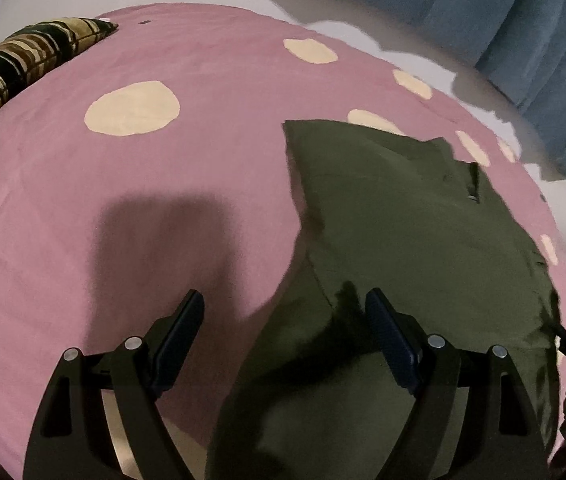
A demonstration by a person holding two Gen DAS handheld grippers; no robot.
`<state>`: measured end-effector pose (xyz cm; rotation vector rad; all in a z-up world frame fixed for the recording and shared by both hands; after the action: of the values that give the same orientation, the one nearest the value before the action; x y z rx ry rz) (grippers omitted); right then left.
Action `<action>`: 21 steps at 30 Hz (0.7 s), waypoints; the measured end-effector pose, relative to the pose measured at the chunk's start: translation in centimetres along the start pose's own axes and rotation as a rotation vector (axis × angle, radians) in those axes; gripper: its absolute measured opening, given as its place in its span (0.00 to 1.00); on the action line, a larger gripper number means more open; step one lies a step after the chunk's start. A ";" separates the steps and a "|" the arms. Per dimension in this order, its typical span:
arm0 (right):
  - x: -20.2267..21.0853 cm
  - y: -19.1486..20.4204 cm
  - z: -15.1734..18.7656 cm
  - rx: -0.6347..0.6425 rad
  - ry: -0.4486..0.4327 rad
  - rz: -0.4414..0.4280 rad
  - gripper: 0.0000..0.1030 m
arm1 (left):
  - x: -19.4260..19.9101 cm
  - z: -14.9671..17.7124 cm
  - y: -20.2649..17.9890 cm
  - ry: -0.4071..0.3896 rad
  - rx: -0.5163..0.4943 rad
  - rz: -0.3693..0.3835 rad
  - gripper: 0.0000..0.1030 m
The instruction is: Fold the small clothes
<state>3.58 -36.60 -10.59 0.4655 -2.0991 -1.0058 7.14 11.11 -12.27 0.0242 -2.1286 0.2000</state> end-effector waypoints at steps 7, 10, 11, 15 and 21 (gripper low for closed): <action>5.5 -1.3 2.8 0.010 0.010 0.046 0.88 | 3.5 2.6 1.6 -0.020 -0.056 0.062 0.81; 8.1 -2.0 4.9 0.013 0.023 0.070 0.88 | 4.9 4.4 2.2 -0.017 -0.090 0.073 0.82; 8.8 -2.2 5.5 0.013 0.029 0.075 0.88 | 5.2 5.0 2.4 -0.011 -0.095 0.080 0.82; 10.9 -2.6 8.2 0.017 0.063 0.085 0.88 | 6.3 8.2 3.1 0.046 -0.087 0.137 0.82; 12.7 -1.8 12.2 0.016 0.128 0.003 0.88 | 7.8 12.1 3.1 0.110 -0.053 0.246 0.82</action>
<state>-14.00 -39.05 -11.00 0.5205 -1.9947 -0.9329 -7.46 12.81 -12.45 -0.2754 -2.0231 0.2825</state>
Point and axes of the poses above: each gripper's, at about its wrist camera, not at the fingertips, and x roughly against the way its jaws point, y to its left, z to its underside, the point moved 8 cm from there along -x, roughly the way its jaws point, and after that the axes turned 9 degrees about -z, right-handed, at the moved point
